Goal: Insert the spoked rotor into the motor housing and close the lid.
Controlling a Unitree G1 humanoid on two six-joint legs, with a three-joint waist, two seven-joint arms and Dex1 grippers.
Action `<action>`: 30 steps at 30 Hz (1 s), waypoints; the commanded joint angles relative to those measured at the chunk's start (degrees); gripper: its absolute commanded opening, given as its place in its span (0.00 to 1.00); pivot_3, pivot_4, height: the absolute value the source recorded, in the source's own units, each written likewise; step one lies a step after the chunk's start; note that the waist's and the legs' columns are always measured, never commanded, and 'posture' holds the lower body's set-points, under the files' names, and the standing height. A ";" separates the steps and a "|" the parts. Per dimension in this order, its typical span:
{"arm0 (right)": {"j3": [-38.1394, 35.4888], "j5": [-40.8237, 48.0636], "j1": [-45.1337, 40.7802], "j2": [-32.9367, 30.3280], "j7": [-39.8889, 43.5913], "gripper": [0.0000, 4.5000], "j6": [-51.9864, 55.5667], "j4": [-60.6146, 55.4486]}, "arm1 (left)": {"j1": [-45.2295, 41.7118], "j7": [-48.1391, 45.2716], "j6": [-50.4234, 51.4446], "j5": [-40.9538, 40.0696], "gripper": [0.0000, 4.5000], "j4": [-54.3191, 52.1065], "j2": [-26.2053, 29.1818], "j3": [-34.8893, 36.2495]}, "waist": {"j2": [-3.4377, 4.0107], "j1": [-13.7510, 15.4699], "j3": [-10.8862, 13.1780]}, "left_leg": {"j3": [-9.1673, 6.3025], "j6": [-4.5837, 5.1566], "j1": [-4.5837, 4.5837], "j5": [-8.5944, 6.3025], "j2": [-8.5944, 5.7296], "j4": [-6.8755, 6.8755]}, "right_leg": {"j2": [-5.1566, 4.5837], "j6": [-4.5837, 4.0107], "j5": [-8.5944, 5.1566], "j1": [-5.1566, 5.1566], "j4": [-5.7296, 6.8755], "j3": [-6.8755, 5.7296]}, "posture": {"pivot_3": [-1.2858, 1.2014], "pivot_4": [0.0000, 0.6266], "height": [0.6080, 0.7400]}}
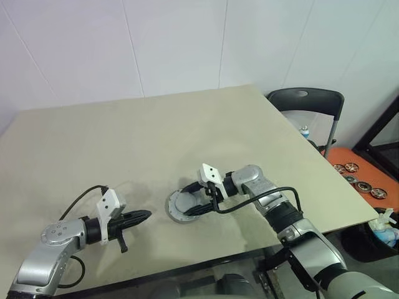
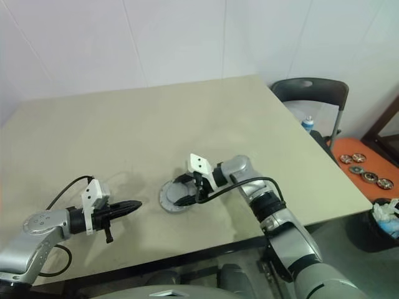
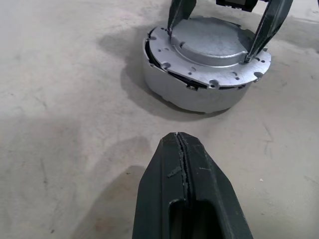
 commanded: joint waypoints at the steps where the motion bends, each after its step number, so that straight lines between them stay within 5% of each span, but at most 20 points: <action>1: -1.29 0.00 -1.47 0.54 -1.25 0.71 -0.75 -0.02 | -0.47 0.22 -0.59 -0.20 0.00 -1.21 -0.20 0.17 | 0.00 -0.23 0.00 | 0.00 0.00 0.00 0.00 0.00 0.01 | 0.00 -0.01 0.00 0.01 0.01 0.00 | 0.52 0.00 1.00; 9: -4.34 4.66 -3.83 1.65 0.08 0.71 6.64 -0.93 | -0.90 0.73 0.05 -0.29 0.00 -1.40 -0.47 0.25 | 0.00 -0.27 0.00 | 0.00 -0.01 -0.01 0.01 0.00 0.02 | 0.01 -0.03 0.02 -0.02 0.02 0.00 | 0.52 0.00 1.00; 30: -1.39 -0.43 -2.11 0.53 -0.41 0.71 -1.76 2.94 | -1.04 2.06 2.08 -0.98 0.00 -3.44 -0.38 0.60 | 0.00 -0.25 0.00 | 0.01 -0.01 -0.06 0.00 -0.01 0.00 | -0.01 -0.03 0.02 -0.06 -0.05 -0.01 | 0.52 0.00 1.00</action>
